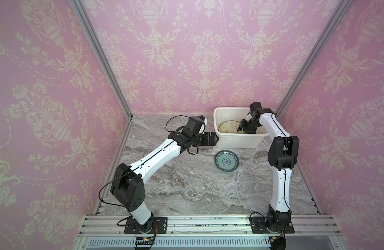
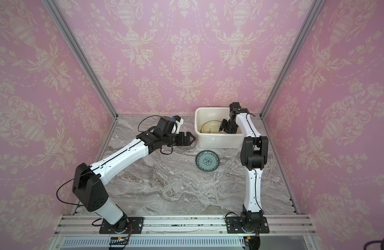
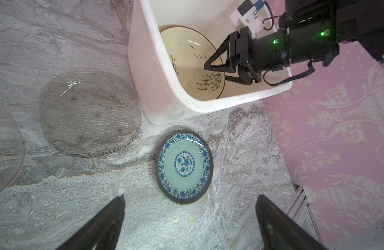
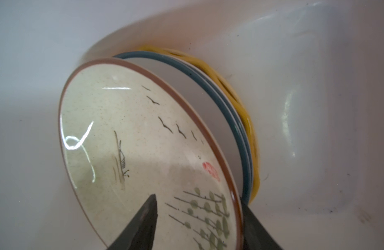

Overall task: Place the plates into the plastic bin on the countertop
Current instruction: 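Lower the beige plate onto the stacked plates in the bin with the right gripper, then open the right gripper and lift it out of the bin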

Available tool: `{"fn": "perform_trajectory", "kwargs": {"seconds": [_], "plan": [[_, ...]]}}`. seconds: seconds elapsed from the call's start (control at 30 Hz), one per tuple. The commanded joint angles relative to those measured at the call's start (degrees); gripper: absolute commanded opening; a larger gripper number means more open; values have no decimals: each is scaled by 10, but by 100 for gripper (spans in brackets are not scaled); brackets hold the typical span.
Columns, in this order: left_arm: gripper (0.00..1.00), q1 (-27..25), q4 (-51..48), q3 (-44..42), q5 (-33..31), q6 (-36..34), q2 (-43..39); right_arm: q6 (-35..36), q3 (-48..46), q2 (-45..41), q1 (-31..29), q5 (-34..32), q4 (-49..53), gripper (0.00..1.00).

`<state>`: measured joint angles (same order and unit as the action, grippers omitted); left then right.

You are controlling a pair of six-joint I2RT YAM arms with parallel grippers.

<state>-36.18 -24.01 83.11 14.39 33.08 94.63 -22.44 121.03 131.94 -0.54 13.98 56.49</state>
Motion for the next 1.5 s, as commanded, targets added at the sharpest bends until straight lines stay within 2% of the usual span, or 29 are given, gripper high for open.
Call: {"fn": "perform_trajectory", "kwargs": {"seconds": [0.0,0.3,0.53,0.73,0.97,1.13,1.27,1.47], "plan": [[96,-3,-15,7,-13,11,13,13,17,14,-7,-22,11,56],[96,-3,-19,14,-11,21,32,30,15,27,-10,-38,-5,57],[96,-3,-22,18,-11,22,39,38,11,29,-11,1,-44,64],[97,-3,-25,17,-14,22,38,34,9,31,-14,39,-73,65],[97,-3,-27,16,-17,20,32,46,0,24,-17,55,-84,69],[97,-3,-21,9,-27,18,17,61,-25,-18,-21,22,-123,77],[98,-3,-12,-6,-38,15,-4,62,-7,-38,-22,-19,-107,99],[99,-3,-8,-29,-57,7,-47,56,2,-78,-29,-78,-70,100]]}}
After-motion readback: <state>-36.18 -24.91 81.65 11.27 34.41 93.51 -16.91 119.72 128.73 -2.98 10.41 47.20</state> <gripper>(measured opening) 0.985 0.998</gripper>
